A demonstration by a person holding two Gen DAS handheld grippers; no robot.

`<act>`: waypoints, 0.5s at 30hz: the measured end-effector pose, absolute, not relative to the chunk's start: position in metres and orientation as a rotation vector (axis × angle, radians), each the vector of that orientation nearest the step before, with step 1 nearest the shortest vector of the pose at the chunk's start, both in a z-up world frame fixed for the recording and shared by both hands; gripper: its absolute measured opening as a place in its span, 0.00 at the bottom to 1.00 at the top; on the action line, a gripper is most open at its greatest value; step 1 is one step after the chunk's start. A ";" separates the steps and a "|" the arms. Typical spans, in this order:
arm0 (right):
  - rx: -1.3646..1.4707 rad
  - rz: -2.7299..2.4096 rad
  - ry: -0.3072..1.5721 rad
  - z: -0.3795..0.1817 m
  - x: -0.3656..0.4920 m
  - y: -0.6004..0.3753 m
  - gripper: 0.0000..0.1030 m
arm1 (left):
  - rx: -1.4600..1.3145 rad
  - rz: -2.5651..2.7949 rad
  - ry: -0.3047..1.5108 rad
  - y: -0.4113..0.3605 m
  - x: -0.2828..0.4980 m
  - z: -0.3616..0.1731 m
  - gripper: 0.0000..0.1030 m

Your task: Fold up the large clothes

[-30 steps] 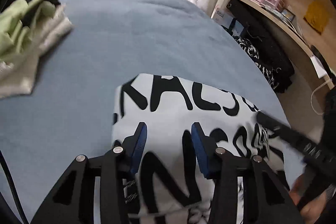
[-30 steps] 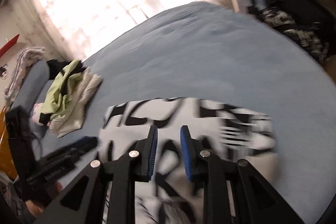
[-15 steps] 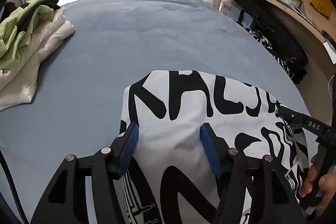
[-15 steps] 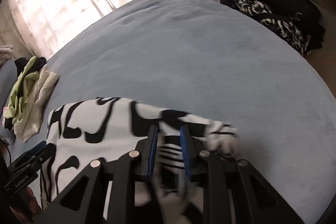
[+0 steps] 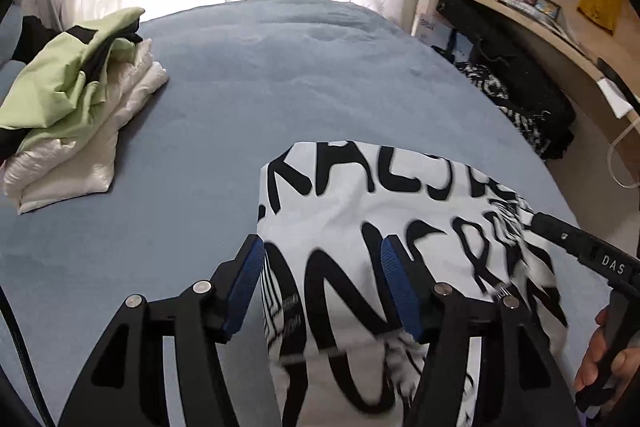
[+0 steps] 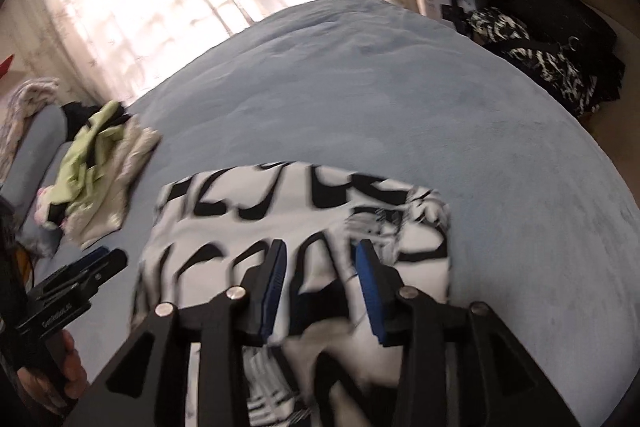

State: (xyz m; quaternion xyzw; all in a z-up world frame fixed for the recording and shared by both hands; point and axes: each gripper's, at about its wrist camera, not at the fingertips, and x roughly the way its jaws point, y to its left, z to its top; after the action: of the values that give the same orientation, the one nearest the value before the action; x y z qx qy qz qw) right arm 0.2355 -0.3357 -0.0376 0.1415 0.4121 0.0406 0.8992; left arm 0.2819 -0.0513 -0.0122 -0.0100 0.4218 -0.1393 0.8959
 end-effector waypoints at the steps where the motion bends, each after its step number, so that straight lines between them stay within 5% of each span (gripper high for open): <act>1: 0.286 0.094 0.853 -0.035 0.230 -0.331 0.37 | -0.022 -0.289 0.875 -0.050 0.276 -0.010 0.58; 4: 0.260 0.132 0.853 -0.027 0.210 -0.317 0.45 | -0.040 -0.301 0.887 -0.041 0.259 -0.005 0.58; 15: 0.187 0.196 0.846 -0.008 0.157 -0.288 0.48 | -0.084 -0.327 0.918 -0.026 0.209 0.005 0.59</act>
State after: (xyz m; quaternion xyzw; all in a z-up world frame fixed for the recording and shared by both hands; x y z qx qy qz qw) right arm 0.1570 -0.2881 -0.0085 0.0902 0.4094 0.0949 0.9029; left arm 0.2091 -0.0257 0.0051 -0.0404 0.4410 -0.1569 0.8828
